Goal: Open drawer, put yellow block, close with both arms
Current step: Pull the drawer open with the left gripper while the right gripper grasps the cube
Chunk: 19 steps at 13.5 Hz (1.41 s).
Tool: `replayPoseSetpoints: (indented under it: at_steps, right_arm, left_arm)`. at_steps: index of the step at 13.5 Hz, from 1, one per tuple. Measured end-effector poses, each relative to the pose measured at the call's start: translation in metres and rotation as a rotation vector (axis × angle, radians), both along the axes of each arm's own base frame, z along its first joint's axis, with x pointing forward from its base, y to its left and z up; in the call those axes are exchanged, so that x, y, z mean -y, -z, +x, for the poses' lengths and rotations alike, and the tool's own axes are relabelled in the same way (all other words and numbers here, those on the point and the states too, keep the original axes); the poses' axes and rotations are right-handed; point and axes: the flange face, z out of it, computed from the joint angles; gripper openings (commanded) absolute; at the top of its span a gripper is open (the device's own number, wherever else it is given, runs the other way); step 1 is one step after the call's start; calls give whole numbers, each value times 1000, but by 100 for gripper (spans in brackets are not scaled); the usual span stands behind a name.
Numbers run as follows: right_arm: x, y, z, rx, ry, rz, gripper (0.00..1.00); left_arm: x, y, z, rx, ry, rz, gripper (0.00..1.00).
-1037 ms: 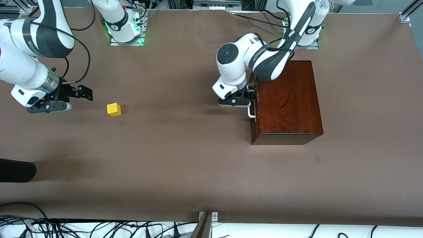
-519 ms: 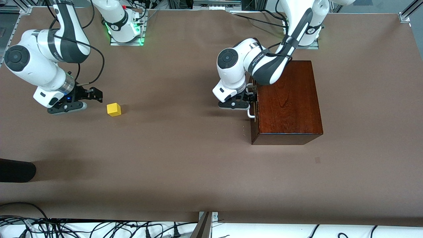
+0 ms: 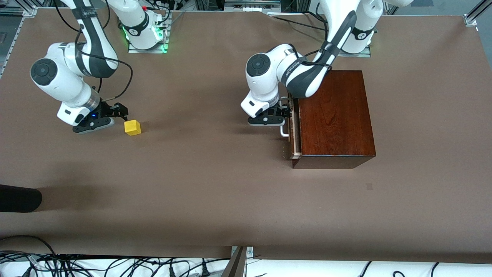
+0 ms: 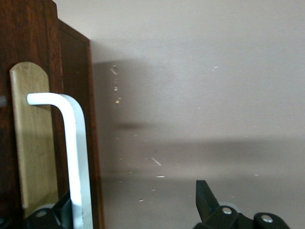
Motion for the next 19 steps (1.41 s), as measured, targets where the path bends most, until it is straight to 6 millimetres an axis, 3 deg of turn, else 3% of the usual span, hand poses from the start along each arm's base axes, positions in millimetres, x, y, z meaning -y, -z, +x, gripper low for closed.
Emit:
replayPoseSetpoints:
  at_steps: [5,13,17,18,19]
  right_arm:
    - [-15,42,-3,18,-60,-2,100]
    - [-15,84,-3,42,-103,-8,100]
    - [-15,106,-10,38,-109,-10,100]
    - [-15,108,-11,34,-109,-10,96]
    - [-15,109,-11,33,-110,-10,77]
  left_arm:
    - [40,2,-4,31,-12,-26,100]
    - [88,-1,-4,45,-58,-88,100]
    - [97,-1,-2,38,-74,-115,100]
    - [98,-2,-1,36,-80,-128,100]
    - [100,-3,-1,37,-83,-141,100]
